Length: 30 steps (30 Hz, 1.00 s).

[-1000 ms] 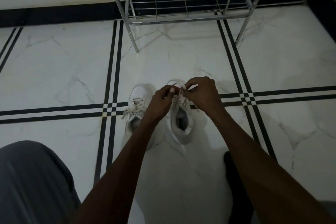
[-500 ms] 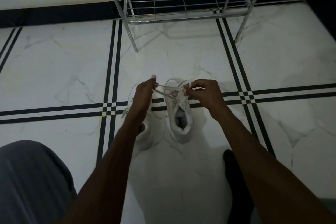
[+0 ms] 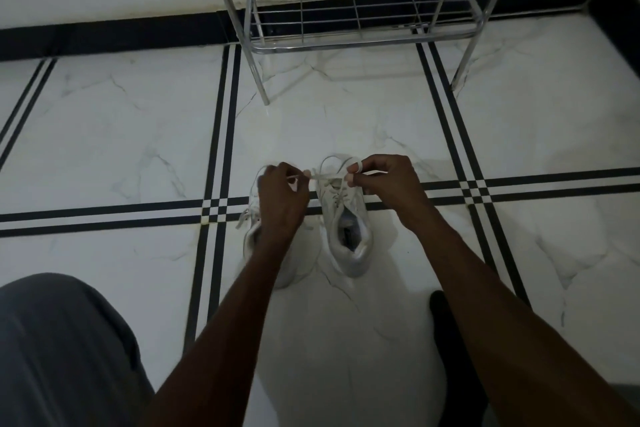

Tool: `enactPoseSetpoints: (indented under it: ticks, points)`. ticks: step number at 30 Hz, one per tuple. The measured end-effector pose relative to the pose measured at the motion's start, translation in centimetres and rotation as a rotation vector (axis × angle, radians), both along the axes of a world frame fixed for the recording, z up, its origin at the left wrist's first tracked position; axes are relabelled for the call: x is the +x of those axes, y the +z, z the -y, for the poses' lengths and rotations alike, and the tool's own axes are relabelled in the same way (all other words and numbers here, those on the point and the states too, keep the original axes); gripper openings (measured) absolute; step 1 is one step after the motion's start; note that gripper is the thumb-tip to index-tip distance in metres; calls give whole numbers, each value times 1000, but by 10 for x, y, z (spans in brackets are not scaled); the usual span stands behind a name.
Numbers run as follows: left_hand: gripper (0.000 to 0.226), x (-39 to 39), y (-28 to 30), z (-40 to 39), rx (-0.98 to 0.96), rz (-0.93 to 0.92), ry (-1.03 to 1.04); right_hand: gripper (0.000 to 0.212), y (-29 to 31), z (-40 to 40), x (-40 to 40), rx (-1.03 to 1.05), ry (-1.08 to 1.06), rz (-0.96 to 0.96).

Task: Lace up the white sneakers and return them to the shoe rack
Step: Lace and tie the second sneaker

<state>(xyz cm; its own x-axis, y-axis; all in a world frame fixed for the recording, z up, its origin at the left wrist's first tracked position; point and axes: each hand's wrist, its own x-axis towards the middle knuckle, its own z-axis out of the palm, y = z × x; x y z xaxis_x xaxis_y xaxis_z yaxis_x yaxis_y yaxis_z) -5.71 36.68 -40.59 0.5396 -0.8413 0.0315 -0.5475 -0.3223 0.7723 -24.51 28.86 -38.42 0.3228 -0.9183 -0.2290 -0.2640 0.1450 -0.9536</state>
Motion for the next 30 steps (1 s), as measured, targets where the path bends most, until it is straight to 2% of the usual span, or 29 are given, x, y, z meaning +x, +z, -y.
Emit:
enactPoseSetpoints:
  ticks: [2, 4, 7, 9, 11, 13, 16, 19, 21, 23, 25, 26, 30]
  points:
    - [28, -16, -1, 1, 71, -27, 49, 13, -1, -2, 3, -4, -5, 16]
    - [26, -25, -2, 1, 116, 120, 89, 14, 0, -4, 7, -6, -10, 29]
    - [25, -27, 0, -1, 27, 285, 125, 15, -1, -7, 6, 3, -16, 37]
    - [27, -30, 0, -1, 31, 251, 104, 16, -3, -7, 5, 3, -21, 41]
    - [54, -34, 0, -1, 128, 20, 41, 17, -2, -8, 6, 1, -20, 43]
    - [65, -38, 6, 0, 216, -277, 6, 18, -1, -10, 9, 1, -4, 52]
    - [40, -38, 11, 0, 177, -746, 39, 22, 4, -11, 10, 17, 27, 72]
    - [16, -34, 5, 2, 107, -937, 114, 25, 2, -10, 8, 51, 34, 1]
    - [15, -32, -3, 3, 136, -914, 192, 26, -5, -8, 2, 81, -3, -54]
    - [16, -30, -12, 0, 152, -714, 265, 29, -18, -5, -7, 93, -152, -105]
    - [11, -26, -17, -8, 145, -482, 317, 37, -35, -3, -21, 92, -354, -246]
    - [9, -25, -19, -12, 137, -430, 323, 41, -42, -5, -26, 104, -425, -299]
    - [19, -23, -25, -20, 163, -353, 308, 41, -55, -14, -33, 254, -383, -215]
